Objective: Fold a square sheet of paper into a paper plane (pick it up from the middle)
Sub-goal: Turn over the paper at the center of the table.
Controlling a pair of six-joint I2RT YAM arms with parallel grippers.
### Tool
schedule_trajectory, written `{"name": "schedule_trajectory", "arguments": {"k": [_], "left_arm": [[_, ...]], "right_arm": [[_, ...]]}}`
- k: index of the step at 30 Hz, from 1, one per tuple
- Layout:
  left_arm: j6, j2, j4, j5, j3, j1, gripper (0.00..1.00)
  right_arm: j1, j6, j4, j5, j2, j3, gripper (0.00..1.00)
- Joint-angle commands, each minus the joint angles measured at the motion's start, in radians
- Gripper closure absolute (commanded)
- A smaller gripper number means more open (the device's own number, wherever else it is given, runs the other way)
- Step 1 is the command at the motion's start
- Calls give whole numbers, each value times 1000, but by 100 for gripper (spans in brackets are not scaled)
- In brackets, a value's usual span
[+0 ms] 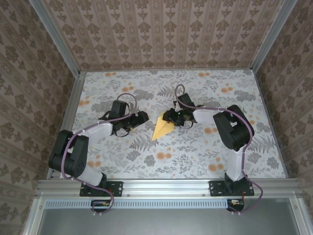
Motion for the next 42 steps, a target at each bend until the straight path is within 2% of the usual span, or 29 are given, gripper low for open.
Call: {"name": "schedule_trajectory", "arguments": {"k": [1, 6, 8, 11, 15, 26, 32, 36, 42], "left_arm": [[-5, -21, 28, 50, -16, 21, 8], [-6, -14, 43, 83, -24, 38, 5], [-7, -13, 48, 97, -28, 45, 0], [-12, -16, 56, 118, -31, 53, 0], [-30, -25, 94, 160, -46, 65, 0], [-147, -53, 322, 395, -45, 80, 0], [-232, -62, 479, 460, -47, 80, 0], [-280, -71, 543, 473, -58, 79, 4], [-313, -69, 613, 486, -63, 67, 16]], "right_arm": [[7, -9, 64, -30, 17, 12, 64], [10, 9, 162, -61, 14, -14, 70], [10, 17, 185, -63, 13, -20, 75], [11, 17, 198, -59, 6, -26, 87], [10, 24, 239, -68, -30, -41, 93], [-22, 163, 501, -327, -150, -37, 93], [-33, 240, 589, -386, -161, -30, 92], [-42, 304, 669, -406, -152, -34, 92], [-47, 337, 701, -414, -138, -26, 92]]}}
